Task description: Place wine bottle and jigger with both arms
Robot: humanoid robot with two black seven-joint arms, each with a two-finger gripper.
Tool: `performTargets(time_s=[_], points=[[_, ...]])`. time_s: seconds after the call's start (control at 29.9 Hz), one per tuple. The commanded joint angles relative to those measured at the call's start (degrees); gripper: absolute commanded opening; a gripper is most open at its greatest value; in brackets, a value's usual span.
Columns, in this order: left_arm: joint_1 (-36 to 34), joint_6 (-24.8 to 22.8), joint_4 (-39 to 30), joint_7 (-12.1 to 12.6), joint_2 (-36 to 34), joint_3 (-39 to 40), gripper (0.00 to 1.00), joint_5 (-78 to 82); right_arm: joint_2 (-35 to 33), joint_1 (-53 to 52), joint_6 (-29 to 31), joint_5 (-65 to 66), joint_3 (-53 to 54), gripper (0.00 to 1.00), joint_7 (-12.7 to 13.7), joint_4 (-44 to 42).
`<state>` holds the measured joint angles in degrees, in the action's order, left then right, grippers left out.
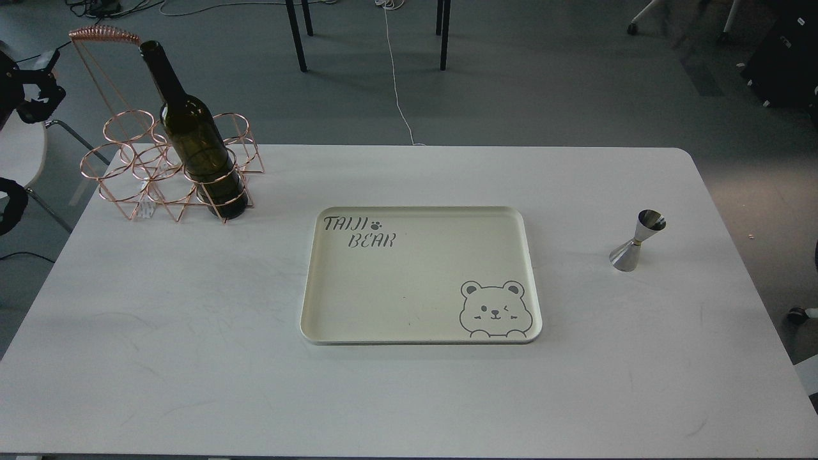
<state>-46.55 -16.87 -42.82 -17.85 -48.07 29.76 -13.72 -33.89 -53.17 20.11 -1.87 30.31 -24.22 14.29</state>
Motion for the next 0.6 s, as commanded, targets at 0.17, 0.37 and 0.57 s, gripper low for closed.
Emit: performTargets(time_s=[0.17,0.37,0.57], points=[[3.1,-6.7,4.5,0.4,3.5,0.1,0.98,-12.5,3.4,2.5,0.5,-8.8,0.3,0.99,3.5,-0.2],[5.4,-9.8,4.5,0.0,4.7,0.5,0.98,-12.6,4.9,5.5,5.5,-12.3,2.7,0.99,5.1,-0.2],[6.7,-10.1,4.5,0.1,6.6,4.3,0.98,-12.6,7.1,6.2,5.7,-13.3,3.2,0.99,5.3,-0.2]])
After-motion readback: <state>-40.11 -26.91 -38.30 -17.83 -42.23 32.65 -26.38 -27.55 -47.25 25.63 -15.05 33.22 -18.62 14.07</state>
